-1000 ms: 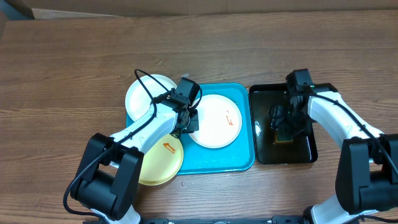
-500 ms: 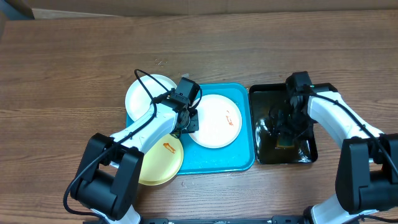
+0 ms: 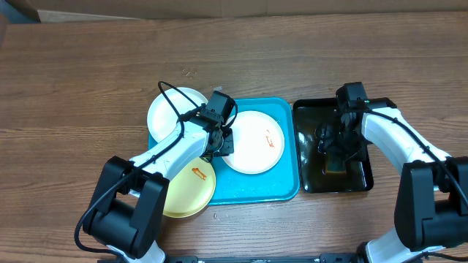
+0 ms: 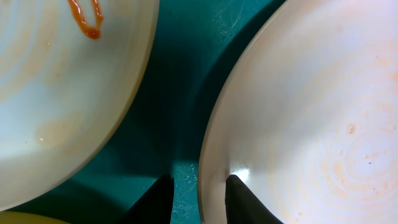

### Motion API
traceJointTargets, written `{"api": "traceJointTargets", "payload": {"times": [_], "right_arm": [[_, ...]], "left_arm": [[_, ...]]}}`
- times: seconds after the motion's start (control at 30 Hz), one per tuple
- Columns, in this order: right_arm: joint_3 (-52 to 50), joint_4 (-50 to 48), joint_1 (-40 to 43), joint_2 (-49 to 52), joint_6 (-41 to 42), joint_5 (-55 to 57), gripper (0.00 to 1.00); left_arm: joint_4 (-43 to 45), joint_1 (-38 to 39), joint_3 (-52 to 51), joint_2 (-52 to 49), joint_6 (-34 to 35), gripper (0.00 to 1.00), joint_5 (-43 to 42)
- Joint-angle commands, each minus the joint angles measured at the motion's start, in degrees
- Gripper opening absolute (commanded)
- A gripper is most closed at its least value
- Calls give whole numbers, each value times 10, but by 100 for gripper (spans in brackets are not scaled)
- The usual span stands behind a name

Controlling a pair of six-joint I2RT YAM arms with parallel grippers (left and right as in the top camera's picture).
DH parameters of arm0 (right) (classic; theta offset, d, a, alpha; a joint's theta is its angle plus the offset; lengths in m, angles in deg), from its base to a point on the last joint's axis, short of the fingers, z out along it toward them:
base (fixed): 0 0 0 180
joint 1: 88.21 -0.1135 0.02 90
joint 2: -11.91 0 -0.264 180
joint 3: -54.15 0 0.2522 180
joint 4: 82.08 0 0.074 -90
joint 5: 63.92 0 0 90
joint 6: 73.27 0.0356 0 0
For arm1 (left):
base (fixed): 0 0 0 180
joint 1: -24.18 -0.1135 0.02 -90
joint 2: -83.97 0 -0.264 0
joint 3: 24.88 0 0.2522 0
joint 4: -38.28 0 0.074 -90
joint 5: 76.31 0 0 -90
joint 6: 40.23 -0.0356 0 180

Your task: Clean dirty plates on tray and stack at the side

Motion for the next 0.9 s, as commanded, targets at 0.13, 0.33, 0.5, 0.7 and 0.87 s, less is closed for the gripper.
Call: {"api": "traceJointTargets", "payload": {"times": [0.13, 0.33, 0.5, 0.7, 0.87], "right_arm": [[-5, -17, 0, 3, 0, 3, 100], [-3, -25, 1, 3, 0, 3, 100], [-3, -21, 1, 3, 0, 3, 65], [-4, -13, 0, 3, 0, 2, 56], [-15, -9, 0, 3, 1, 1, 50]], "left_arm": [[5, 2, -4, -6, 4, 21, 3], [5, 2, -4, -6, 4, 21, 3], [5, 2, -4, -6, 4, 25, 3], [5, 2, -4, -6, 4, 27, 3], [5, 2, -4, -6, 4, 28, 3]]}}
